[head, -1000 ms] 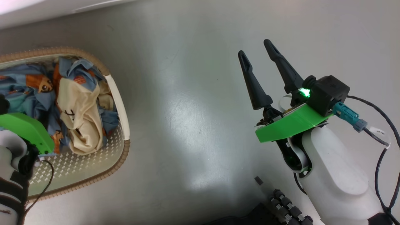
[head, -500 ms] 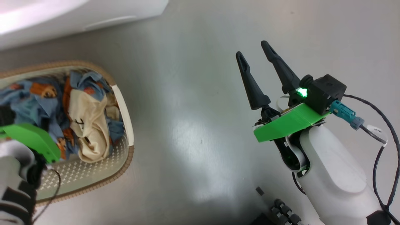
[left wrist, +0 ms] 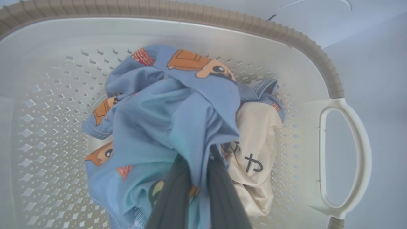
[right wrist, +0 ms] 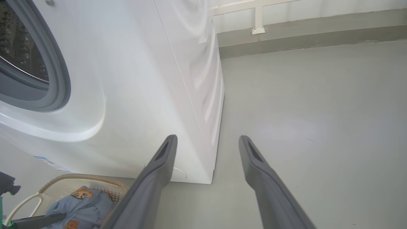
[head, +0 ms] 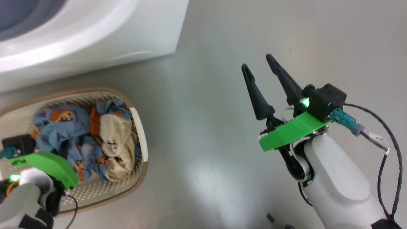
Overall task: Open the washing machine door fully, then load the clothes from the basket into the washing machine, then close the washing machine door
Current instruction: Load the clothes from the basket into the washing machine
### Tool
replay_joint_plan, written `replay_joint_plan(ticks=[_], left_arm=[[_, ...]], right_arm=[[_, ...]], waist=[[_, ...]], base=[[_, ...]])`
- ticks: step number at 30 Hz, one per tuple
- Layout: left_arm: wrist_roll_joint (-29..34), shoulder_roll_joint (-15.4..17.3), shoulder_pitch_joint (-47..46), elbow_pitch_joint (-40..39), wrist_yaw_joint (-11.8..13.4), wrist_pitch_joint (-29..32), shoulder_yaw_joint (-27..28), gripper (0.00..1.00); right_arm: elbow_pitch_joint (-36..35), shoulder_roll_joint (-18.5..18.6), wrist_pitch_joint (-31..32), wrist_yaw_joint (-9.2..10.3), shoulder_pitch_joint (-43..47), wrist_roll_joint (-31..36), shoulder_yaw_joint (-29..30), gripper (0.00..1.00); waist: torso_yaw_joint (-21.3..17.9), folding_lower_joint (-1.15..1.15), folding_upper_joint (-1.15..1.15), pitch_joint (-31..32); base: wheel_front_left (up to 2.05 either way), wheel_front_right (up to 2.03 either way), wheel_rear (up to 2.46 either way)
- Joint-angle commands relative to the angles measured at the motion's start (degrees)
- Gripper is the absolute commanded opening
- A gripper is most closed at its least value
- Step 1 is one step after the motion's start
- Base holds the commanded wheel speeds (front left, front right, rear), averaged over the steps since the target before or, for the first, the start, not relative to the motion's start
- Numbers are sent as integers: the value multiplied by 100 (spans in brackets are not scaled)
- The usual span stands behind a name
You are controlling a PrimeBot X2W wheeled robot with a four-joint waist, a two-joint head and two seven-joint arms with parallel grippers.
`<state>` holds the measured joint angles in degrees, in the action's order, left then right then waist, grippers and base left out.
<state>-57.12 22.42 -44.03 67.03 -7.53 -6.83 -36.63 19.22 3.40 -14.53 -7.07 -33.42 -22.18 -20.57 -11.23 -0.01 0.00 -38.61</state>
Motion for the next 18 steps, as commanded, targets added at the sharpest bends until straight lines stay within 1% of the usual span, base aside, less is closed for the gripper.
replay_joint_plan(ticks=[1, 7, 8, 18], left_arm=[[-93, 186, 250, -103, 5, -127, 46, 0], [-304, 114, 584, -306, 5, -380, -190, 0], [-304, 114, 584, -306, 5, -380, -190, 0], [-589, 124, 1108, -809, 5, -734, -528, 0]], right_arm=[[-54, -52, -47, -42, 283, -67, -87, 100], [78, 1, -47, -42, 477, -142, -50, 100], [78, 1, -47, -42, 477, -142, -50, 100], [215, 144, -47, -42, 854, -377, -72, 100]], waist=[[138, 1, 0, 426], [304, 1, 0, 976], [304, 1, 0, 976], [553, 1, 0, 1943]], base=[[0, 0, 0], [0, 0, 0], [0, 0, 0], [0, 0, 0]])
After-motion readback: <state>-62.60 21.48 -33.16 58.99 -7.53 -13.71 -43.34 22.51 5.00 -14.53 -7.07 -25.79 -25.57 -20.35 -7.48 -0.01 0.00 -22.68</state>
